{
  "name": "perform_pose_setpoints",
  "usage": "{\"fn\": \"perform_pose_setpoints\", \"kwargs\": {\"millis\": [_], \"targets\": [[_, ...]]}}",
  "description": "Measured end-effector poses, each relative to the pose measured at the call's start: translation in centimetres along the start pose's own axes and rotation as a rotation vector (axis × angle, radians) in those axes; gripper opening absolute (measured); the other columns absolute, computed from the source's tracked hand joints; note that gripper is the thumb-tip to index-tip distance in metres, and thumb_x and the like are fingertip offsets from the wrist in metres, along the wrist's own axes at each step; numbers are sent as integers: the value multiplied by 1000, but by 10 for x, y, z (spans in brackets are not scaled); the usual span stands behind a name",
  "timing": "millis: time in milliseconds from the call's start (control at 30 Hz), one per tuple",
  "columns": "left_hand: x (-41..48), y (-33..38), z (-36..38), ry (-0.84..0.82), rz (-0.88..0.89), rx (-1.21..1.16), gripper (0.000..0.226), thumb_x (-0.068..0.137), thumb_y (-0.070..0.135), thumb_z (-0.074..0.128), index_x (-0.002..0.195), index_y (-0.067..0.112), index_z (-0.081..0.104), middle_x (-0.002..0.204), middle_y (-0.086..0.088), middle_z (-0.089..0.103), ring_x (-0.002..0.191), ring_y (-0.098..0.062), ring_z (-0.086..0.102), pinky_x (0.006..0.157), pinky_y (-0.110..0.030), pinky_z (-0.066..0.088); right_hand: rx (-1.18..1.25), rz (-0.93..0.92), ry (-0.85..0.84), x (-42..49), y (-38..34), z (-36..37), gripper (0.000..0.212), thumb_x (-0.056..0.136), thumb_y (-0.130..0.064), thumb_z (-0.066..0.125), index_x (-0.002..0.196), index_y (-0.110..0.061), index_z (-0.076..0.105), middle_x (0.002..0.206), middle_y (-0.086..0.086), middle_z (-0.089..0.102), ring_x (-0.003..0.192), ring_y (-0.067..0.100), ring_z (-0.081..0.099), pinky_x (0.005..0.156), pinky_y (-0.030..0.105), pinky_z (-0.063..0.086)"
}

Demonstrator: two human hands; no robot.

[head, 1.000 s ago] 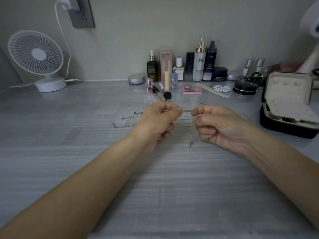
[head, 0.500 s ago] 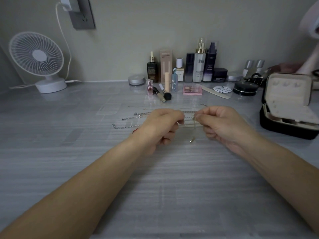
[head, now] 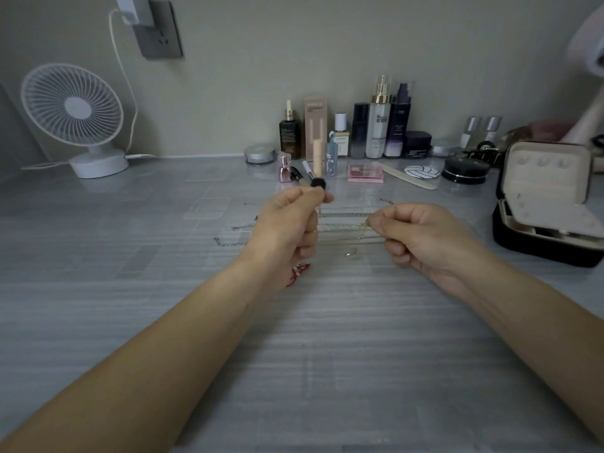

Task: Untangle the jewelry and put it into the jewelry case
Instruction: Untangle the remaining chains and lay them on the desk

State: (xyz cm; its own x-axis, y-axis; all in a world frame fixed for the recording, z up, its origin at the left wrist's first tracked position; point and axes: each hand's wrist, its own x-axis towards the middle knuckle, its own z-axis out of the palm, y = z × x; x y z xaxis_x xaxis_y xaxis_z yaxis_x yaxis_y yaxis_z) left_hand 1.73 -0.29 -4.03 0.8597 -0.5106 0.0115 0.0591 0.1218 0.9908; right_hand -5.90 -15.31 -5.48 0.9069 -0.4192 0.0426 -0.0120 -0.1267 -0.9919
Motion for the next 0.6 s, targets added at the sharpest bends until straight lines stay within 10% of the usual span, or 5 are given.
{"fn": "perform_pose_setpoints", "kwargs": {"millis": [300,433,600], "targets": [[4,-12,0,11,8,647,16,89,27,56,78,16,55,72,-6,61,47,-17,45,51,-27,39,19,-85,-27,1,0,-1,9,87,-11,60,81,-13,66,56,0,47,48,10,39,46,22,32],[1,-13,0,65,91,952,35,87,35,59,117,21,48,110,3,55,90,-20,58,81,-33,49,20,-92,-39,1,0,-1,8,86,-12,61,81,-14,66,55,0,46,49,11,38,47,23,31],[-7,-9,9,-122,245,678,14,85,22,65,98,22,62,86,7,57,51,3,50,47,-8,35,27,-117,-60,0,-1,0,9,85,-13,61,78,-15,66,50,-3,47,45,8,37,44,20,30]]}}
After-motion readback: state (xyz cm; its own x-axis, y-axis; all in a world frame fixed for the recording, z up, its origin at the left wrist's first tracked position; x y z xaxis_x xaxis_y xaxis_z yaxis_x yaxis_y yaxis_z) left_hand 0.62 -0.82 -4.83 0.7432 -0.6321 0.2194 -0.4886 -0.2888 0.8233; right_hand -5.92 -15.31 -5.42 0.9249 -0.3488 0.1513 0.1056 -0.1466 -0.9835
